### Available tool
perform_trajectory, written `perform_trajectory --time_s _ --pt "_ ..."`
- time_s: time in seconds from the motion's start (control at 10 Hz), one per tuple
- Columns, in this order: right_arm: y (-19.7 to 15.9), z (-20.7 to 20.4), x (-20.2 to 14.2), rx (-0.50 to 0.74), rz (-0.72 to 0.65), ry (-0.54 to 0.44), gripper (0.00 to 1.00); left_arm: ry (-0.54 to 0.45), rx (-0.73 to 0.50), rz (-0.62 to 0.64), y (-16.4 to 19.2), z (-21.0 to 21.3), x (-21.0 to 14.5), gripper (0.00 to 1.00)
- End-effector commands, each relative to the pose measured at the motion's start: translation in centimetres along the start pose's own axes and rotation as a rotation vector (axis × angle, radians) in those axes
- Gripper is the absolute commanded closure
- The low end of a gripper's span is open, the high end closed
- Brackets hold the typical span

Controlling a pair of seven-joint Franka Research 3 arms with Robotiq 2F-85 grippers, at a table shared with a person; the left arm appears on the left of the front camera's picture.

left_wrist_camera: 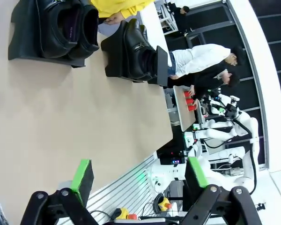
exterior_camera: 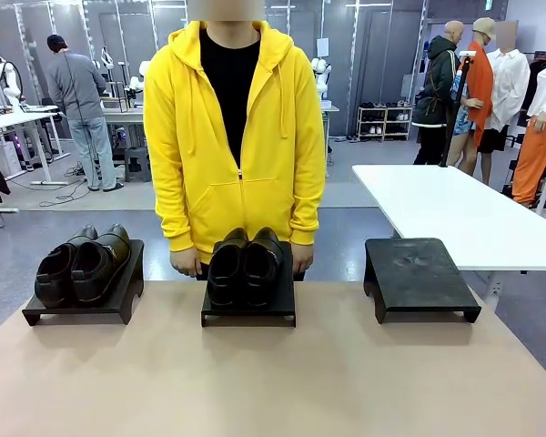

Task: Place the shoes on the stand as instructed by the person.
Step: Pick up another pair of Shoes and place it on the Shoes Stand indicated by the person.

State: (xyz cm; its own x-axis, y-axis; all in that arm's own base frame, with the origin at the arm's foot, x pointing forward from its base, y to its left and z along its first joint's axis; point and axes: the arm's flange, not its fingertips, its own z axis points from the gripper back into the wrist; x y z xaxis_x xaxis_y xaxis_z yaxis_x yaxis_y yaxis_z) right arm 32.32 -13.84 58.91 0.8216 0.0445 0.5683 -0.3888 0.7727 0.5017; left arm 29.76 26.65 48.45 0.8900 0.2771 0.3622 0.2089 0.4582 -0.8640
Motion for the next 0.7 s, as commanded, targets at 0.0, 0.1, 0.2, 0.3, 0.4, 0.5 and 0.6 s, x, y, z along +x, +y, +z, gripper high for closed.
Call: perform_trajectory --time_s 0.0,0.1,0.2,0.3,0.4,0.5,0.6 --pt "0.0 0.1 0.0 0.012 0.019 -0.011 0.00 0.013 -0.027 -0.018 0.7 0.7 1.9 0.00" --pt "0.0 0.1 0.0 0.012 0.019 -0.011 0.00 0.000 0.000 0.000 0.0 0.0 0.0 0.00" --pt "0.0 0.1 0.0 0.012 0.019 -0.011 0.00 0.000 0.000 0.000 0.0 0.0 0.0 0.00" --pt "0.0 0.1 0.0 0.012 0.019 -0.011 0.00 0.000 0.000 0.000 0.0 0.0 0.0 0.00" --pt "0.0 0.1 0.0 0.012 0.019 -0.011 0.00 0.000 0.000 0.000 0.0 0.0 0.0 0.00" --pt "0.0 0.1 0.0 0.012 0.019 -0.011 0.00 0.000 0.000 0.000 0.0 0.0 0.0 0.00" --pt "0.0 0.1 0.0 0.012 0.019 -0.011 0.00 0.000 0.000 0.000 0.0 0.0 0.0 0.00"
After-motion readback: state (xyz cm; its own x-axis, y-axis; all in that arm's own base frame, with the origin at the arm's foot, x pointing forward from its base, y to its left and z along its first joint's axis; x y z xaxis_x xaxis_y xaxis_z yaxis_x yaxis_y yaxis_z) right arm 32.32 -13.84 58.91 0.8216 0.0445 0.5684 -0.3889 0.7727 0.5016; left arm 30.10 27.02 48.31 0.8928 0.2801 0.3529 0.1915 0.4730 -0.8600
